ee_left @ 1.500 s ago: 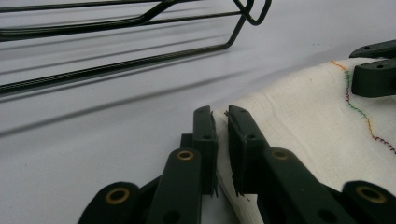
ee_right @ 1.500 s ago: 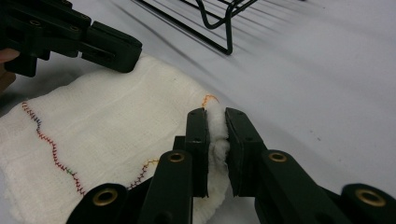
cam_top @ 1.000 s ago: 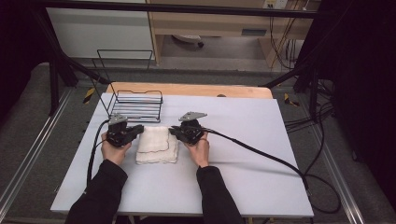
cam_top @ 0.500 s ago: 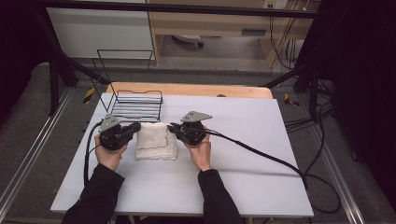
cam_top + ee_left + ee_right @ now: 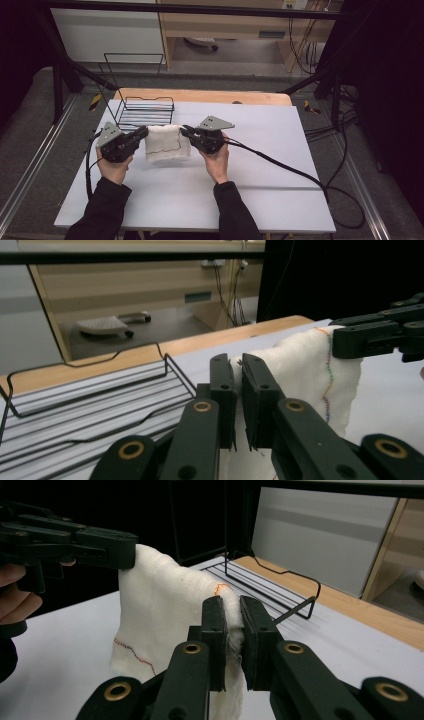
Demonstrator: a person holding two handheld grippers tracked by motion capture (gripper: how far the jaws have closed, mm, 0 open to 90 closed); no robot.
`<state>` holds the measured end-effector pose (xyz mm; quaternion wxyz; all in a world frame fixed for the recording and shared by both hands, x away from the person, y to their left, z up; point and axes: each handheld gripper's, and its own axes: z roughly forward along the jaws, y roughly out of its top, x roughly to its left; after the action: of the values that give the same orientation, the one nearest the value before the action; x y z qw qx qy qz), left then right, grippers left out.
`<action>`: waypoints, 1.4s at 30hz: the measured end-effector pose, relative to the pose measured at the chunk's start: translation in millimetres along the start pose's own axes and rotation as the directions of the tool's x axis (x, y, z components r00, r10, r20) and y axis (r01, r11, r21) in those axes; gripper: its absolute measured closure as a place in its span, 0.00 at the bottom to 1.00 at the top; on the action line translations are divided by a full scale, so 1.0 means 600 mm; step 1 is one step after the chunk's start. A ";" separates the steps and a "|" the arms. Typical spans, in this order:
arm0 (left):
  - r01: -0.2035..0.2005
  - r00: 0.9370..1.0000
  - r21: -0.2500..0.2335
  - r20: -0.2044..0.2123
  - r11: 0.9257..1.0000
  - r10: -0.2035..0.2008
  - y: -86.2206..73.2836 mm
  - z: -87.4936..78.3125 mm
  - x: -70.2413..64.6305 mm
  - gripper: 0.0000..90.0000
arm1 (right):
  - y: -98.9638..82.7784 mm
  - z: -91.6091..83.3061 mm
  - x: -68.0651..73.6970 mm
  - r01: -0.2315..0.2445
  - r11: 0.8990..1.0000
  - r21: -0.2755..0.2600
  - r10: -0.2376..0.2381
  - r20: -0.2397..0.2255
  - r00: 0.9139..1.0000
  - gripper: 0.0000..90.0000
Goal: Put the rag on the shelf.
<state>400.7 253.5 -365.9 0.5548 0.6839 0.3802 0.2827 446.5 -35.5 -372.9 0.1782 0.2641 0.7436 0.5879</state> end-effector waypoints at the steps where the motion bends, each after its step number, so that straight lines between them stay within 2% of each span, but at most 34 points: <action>1: -0.004 1.000 -0.009 0.001 1.000 0.004 0.003 -0.002 -0.002 0.93 | 0.002 -0.001 0.000 0.001 1.000 -0.005 -0.001 0.000 1.000 0.91; 11: -0.032 0.999 -0.091 -0.005 0.995 0.031 0.030 -0.010 -0.012 0.93 | 0.028 -0.019 0.000 0.030 0.995 -0.092 -0.028 0.019 0.999 0.91; 19: -0.029 1.000 -0.141 -0.016 0.990 0.027 0.049 -0.021 -0.005 0.93 | 0.055 -0.024 0.010 0.068 0.987 -0.146 -0.064 0.028 0.998 0.91; 25: -0.027 0.999 -0.205 -0.031 0.978 0.021 0.066 -0.033 -0.001 0.93 | 0.082 -0.026 0.019 0.097 0.978 -0.185 -0.092 0.035 0.995 0.91; 32: -0.027 0.999 -0.242 -0.049 0.970 0.015 0.087 -0.048 0.008 0.93 | 0.114 -0.021 0.033 0.126 0.970 -0.210 -0.119 0.044 0.992 0.91; 42: -0.028 0.998 -0.302 -0.070 0.953 0.007 0.122 -0.059 0.023 0.93 | 0.152 -0.012 0.048 0.158 0.955 -0.251 -0.147 0.063 0.987 0.91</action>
<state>394.5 277.3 -287.2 0.6374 0.5841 0.3449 0.3656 436.0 -8.1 -281.6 0.2718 0.1936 0.6758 0.6572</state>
